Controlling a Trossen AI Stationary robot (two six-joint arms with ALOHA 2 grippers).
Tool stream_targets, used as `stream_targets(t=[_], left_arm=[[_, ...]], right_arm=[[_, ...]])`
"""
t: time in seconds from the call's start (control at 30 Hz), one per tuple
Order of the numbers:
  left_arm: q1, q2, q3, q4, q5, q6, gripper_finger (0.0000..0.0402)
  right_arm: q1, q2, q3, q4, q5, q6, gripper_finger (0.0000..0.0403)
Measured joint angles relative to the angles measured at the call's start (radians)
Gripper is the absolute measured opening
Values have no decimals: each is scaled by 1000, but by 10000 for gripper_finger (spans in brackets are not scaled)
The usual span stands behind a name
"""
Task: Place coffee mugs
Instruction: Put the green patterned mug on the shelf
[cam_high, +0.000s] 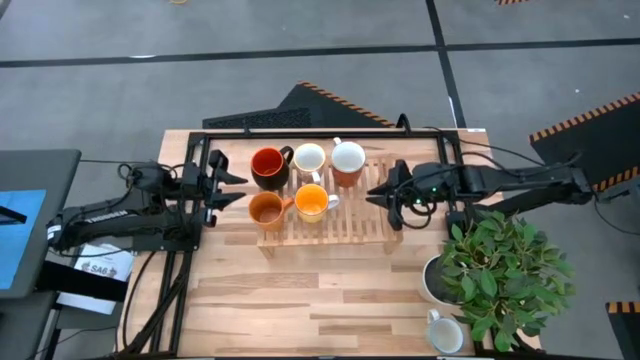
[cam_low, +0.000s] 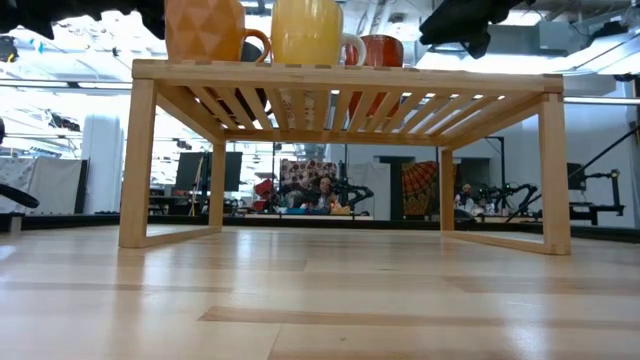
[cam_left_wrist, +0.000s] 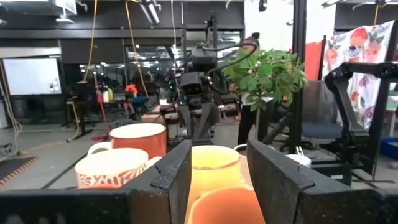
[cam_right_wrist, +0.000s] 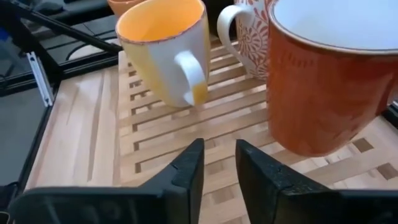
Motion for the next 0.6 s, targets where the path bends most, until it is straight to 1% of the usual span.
stream_targets(t=[0.1, 0.3, 0.6], left_arm=[[-4, 0, 0, -7, 0, 2, 141], [-4, 0, 0, -38, -3, 14, 141], [-4, 0, 0, -48, -26, 14, 141]], right_arm=[[6, -9, 22, -15, -8, 10, 132], [20, -11, 37, -15, -82, 10, 136], [26, -10, 37, -33, -83, 9, 128]])
